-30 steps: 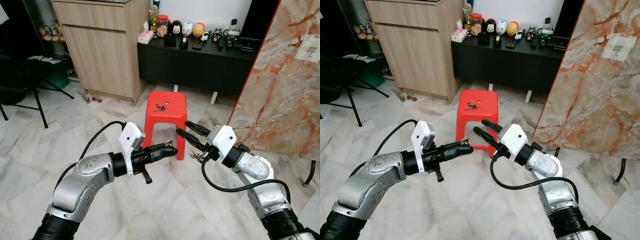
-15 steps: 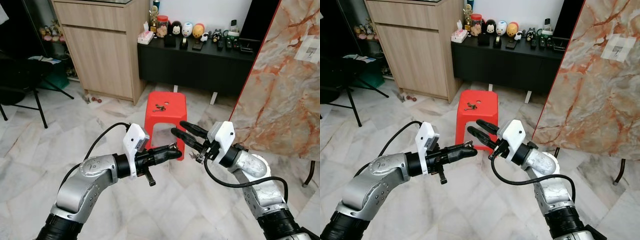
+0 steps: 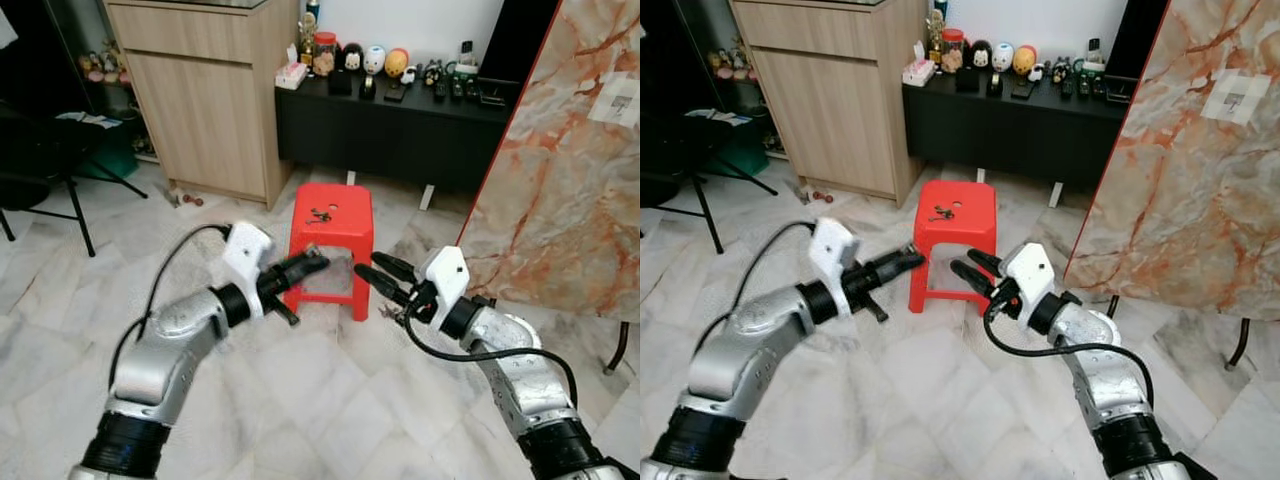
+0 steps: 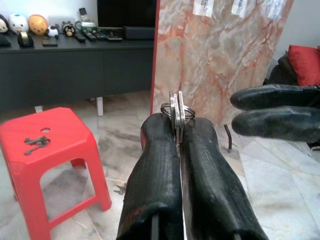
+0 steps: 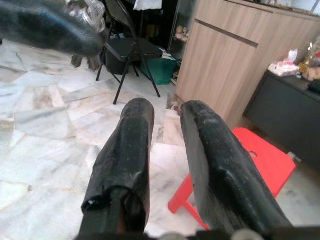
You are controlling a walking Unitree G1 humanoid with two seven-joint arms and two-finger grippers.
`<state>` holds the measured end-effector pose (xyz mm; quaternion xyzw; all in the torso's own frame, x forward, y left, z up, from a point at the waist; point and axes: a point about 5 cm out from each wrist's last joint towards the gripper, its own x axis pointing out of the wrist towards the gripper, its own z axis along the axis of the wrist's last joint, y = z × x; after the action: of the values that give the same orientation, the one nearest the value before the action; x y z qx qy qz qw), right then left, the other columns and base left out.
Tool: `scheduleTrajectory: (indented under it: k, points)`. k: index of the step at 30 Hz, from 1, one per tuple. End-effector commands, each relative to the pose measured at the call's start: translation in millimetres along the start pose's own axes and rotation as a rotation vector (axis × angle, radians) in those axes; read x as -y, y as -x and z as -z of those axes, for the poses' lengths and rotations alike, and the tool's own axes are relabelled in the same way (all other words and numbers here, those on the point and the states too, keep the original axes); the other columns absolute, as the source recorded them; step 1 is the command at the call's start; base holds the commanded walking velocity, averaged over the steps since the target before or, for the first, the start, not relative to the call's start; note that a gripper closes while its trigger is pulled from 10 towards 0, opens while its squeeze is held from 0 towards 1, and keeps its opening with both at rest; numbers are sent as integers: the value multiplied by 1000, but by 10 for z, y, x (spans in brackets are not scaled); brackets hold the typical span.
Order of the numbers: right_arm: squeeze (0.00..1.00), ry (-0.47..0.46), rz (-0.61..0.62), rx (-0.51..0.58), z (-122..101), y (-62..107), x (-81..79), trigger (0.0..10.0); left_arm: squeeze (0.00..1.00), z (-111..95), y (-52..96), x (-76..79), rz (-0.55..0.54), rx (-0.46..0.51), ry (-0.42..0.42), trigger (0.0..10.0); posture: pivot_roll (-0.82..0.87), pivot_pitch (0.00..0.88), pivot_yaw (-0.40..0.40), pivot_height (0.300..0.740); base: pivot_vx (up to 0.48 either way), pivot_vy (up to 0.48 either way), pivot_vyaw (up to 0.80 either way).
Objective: Hang keys on a hook
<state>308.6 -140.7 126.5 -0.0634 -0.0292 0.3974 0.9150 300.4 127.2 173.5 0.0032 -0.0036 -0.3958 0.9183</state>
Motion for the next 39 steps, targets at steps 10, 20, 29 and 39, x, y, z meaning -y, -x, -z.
scheduleTrajectory:
  k: [10, 20, 29, 39]
  points:
    - [1000, -130, -107, -51, 69, 123, 56, 10000, 0, -34, -38, 119, 87, 32, 7, 10000, 24, 0, -76, 740, 0, 0, 0]
    - [1000, -222, -138, 34, -43, 127, 125, 10000, 0, -90, -57, 156, 128, 60, 13, 10000, 28, 0, -82, 740, 0, 0, 0]
    - [0, -249, -179, 43, -27, 160, 120, 10000, 0, -150, -48, 245, 200, 87, 30, 10000, 31, 0, -87, 740, 0, 0, 0]
    - [0, -269, -305, 7, -15, 194, 32, 10000, 0, -148, -48, 319, 262, 73, 36, 10000, 29, 0, -89, 740, 0, 0, 0]
